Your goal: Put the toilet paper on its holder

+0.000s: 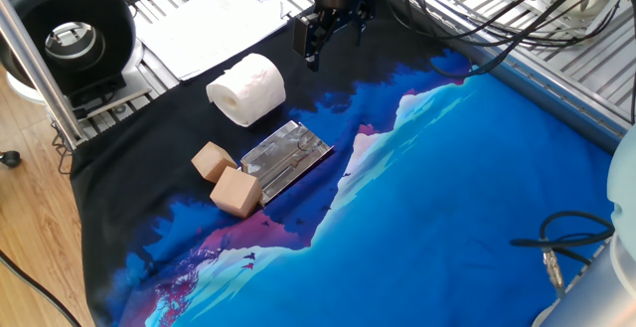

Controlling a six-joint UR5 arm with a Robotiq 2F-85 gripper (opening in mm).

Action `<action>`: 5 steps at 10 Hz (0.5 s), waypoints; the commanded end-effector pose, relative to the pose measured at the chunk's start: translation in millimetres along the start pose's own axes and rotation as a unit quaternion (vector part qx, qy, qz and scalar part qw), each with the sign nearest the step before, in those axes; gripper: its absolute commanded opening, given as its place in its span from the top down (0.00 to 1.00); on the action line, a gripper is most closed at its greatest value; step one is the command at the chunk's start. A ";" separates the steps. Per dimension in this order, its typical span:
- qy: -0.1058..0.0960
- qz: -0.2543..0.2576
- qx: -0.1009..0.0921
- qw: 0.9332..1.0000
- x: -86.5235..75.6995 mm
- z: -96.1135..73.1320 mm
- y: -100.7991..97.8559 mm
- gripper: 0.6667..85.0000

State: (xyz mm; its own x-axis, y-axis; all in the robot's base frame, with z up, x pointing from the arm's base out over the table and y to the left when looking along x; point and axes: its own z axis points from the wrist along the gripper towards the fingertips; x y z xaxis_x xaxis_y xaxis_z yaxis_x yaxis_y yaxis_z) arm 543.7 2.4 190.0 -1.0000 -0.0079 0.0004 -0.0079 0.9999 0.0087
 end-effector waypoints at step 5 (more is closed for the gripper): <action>-0.077 0.061 -0.017 0.995 -38.0 0.3 15.5 0.98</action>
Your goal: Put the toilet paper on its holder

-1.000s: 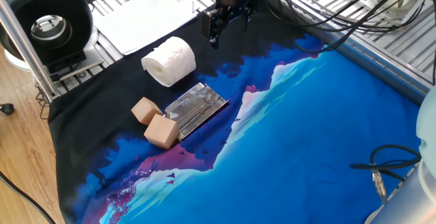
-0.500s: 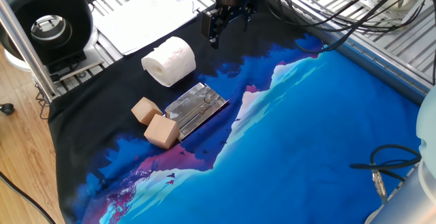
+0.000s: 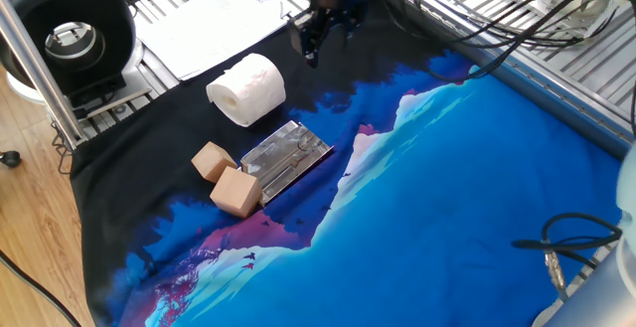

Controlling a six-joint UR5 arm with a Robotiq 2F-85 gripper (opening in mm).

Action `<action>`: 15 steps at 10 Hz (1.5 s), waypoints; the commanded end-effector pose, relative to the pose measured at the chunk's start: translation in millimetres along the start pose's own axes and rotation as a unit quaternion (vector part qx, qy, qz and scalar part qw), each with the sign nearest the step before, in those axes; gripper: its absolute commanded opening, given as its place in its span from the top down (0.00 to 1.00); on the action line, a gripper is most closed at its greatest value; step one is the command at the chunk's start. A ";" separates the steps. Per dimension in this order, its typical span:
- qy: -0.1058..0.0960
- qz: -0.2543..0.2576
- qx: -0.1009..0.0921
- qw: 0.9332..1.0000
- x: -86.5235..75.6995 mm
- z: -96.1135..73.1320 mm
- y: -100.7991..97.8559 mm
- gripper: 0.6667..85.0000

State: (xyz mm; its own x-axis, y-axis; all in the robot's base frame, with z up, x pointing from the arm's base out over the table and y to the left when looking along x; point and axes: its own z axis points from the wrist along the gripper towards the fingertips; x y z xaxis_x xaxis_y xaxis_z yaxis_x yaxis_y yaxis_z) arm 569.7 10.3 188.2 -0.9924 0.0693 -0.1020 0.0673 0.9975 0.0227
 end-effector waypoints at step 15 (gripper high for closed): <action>-0.010 -0.746 0.028 0.666 -80.1 13.7 7.3 0.00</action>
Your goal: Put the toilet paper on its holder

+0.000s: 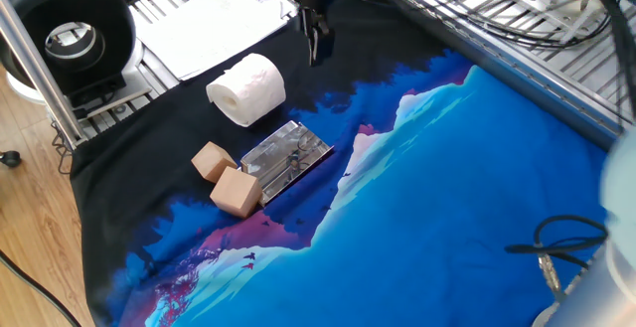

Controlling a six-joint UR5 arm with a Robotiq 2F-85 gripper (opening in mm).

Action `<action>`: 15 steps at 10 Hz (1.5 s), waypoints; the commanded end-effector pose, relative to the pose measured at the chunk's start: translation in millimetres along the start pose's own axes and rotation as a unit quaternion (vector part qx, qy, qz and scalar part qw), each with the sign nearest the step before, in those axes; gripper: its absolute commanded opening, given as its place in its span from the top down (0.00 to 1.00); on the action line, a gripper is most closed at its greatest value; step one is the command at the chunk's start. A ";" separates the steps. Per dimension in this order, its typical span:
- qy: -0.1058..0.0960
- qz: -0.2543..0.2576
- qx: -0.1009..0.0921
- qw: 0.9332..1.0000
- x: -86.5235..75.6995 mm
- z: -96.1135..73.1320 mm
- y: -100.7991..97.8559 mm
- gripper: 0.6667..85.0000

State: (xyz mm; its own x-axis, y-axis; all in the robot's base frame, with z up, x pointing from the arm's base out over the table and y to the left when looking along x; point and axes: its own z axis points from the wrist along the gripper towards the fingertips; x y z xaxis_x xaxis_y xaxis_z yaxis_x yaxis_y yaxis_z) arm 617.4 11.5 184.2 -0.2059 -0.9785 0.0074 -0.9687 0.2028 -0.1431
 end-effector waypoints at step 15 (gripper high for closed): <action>-0.001 -0.057 0.068 0.996 -41.0 33.6 -59.0 0.00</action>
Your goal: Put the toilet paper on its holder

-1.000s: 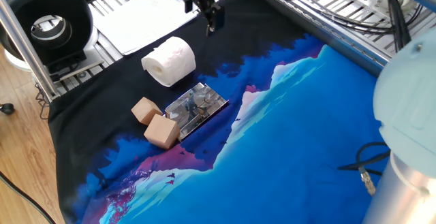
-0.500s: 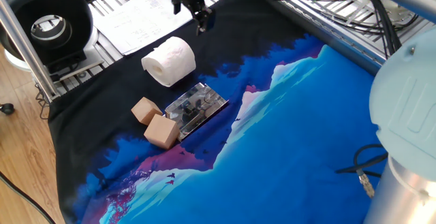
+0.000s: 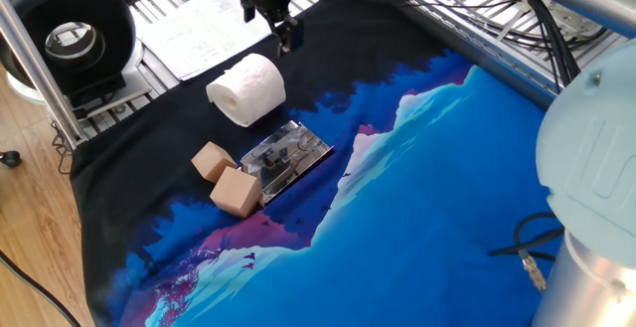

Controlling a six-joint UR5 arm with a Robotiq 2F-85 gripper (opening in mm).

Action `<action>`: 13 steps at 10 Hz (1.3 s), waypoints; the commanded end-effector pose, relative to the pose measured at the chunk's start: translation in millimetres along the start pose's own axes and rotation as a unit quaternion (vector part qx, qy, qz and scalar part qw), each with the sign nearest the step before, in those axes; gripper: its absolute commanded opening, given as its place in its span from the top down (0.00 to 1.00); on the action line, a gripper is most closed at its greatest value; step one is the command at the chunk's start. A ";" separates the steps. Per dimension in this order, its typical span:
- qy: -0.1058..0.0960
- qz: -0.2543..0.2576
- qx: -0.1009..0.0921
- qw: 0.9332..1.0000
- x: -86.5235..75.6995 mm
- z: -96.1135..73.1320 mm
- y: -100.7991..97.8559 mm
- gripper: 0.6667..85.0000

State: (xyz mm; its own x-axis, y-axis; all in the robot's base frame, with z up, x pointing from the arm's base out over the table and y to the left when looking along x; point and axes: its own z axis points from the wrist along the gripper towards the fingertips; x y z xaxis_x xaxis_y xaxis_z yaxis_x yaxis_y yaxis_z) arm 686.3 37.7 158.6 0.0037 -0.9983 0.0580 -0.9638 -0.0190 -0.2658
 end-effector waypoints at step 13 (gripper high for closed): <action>-0.039 -0.130 -0.011 0.991 -23.9 62.5 5.1 0.00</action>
State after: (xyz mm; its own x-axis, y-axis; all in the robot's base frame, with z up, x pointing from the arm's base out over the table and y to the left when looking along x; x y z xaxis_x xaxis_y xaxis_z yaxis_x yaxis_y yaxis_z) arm 690.9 58.0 108.0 0.2824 -0.9582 0.0464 -0.9319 -0.2855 -0.2240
